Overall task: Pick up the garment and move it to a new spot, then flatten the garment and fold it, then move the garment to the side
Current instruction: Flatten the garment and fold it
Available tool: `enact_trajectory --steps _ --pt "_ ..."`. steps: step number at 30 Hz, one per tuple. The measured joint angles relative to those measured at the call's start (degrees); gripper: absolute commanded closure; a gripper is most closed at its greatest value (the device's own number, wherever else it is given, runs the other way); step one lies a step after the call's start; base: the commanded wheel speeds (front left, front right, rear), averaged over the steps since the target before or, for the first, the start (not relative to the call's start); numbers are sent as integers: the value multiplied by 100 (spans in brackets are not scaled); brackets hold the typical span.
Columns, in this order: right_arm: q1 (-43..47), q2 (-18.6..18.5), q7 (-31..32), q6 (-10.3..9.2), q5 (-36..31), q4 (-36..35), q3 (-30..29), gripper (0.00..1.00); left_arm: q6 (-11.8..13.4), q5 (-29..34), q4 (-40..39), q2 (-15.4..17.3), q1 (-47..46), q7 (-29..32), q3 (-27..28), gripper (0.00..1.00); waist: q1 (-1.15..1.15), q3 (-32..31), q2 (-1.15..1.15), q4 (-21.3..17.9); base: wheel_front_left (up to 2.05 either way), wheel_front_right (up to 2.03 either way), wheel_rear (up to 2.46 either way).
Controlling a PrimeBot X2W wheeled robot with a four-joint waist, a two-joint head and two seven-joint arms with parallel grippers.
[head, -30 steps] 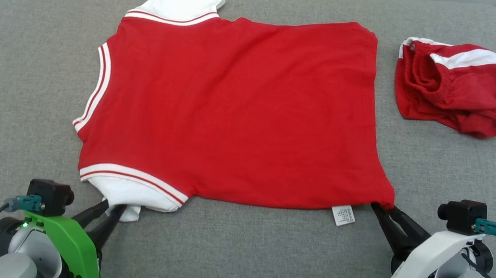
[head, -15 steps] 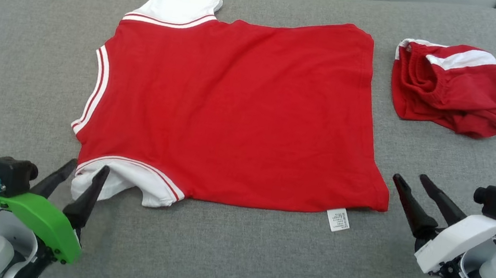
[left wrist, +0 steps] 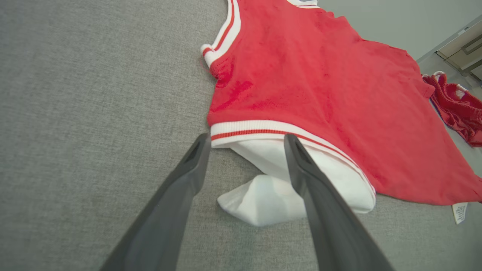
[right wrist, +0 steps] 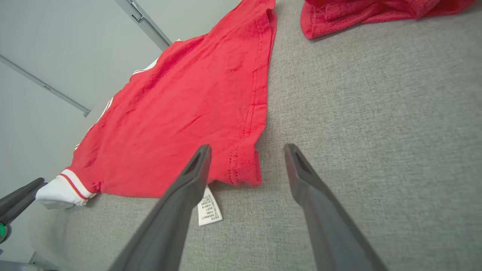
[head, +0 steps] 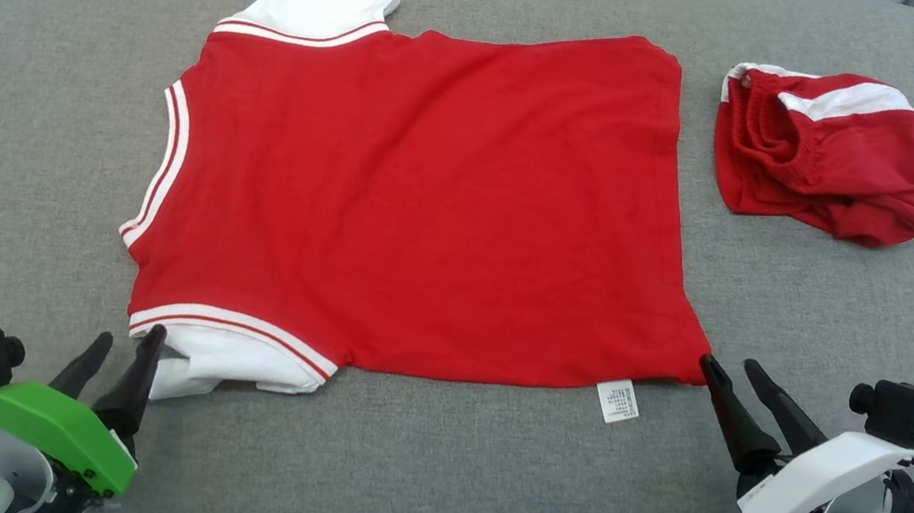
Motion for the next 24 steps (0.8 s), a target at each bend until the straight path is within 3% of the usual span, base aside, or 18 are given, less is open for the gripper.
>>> enact_trajectory --steps 11,20,21,22,23,24 --pt "1 27 -1 1 -90 -100 101 0 -153 -368 57 -71 134 435 -86 0 0 43 0 -108 0 0 0" --pt "1 15 1 -12 -90 -112 116 0 -253 -368 46 79 202 659 -138 0 0 71 0 -96 0 0 0" --pt "1 18 1 -12 -91 -112 133 0 -255 -368 31 80 203 688 -164 4 0 72 0 -89 0 0 0" --pt "1 18 1 -12 -91 -112 133 0 -255 -368 31 80 203 688 -164 15 0 72 0 -89 0 0 0" --pt "1 21 2 -12 -98 -112 143 0 -274 -368 14 81 203 689 -175 54 0 74 0 -81 0 0 0" --pt "1 23 2 -14 -109 -113 152 0 -289 -369 -1 84 203 710 -177 66 0 75 0 -73 0 0 0"
